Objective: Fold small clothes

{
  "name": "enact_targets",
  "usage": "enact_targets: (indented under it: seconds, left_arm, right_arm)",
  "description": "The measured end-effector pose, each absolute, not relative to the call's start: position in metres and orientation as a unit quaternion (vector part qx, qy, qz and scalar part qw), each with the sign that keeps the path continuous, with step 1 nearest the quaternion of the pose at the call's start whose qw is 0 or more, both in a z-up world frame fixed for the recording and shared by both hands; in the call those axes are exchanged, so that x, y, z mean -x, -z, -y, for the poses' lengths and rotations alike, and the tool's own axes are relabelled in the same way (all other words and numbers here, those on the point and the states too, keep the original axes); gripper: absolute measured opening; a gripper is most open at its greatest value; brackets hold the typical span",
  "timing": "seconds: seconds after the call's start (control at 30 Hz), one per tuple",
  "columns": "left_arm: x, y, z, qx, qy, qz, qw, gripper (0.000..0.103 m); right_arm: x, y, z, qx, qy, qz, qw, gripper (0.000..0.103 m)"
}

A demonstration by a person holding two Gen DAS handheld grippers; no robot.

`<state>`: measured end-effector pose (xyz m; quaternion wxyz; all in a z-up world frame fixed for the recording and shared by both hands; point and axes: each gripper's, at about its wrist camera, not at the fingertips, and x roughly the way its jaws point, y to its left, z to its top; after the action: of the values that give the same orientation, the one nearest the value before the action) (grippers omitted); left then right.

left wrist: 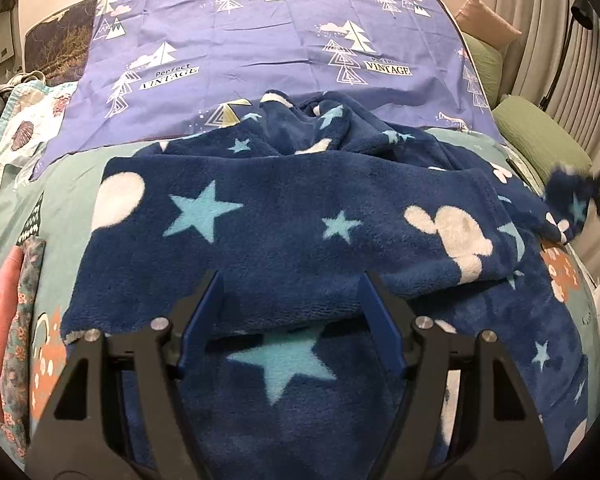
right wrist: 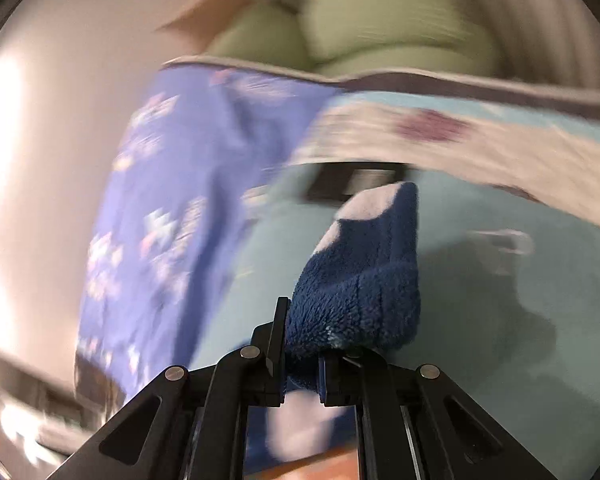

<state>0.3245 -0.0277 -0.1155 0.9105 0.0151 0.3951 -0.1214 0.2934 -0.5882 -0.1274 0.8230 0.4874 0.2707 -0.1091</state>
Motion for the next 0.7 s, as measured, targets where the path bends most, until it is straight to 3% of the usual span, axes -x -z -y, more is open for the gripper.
enact_targets:
  seconds: [0.27,0.5,0.7]
  left_arm:
    - [-0.323,0.115,0.016,0.002,0.124,-0.398,0.909,0.071]
    - [-0.320,0.104,-0.001,0.039,0.149,-0.396,0.905,0.071]
    - [-0.326,0.092,-0.007,0.126,0.202,-0.401,0.884,0.071]
  right_arm:
    - [-0.334,0.050,0.369,-0.255,-0.115,-0.284,0.917,0.009]
    - [-0.340,0.107,0.217,-0.137,-0.223,-0.389,0.883,0.010]
    - [-0.334,0.139,0.203,-0.101,-0.212,-0.416,0.879,0.011]
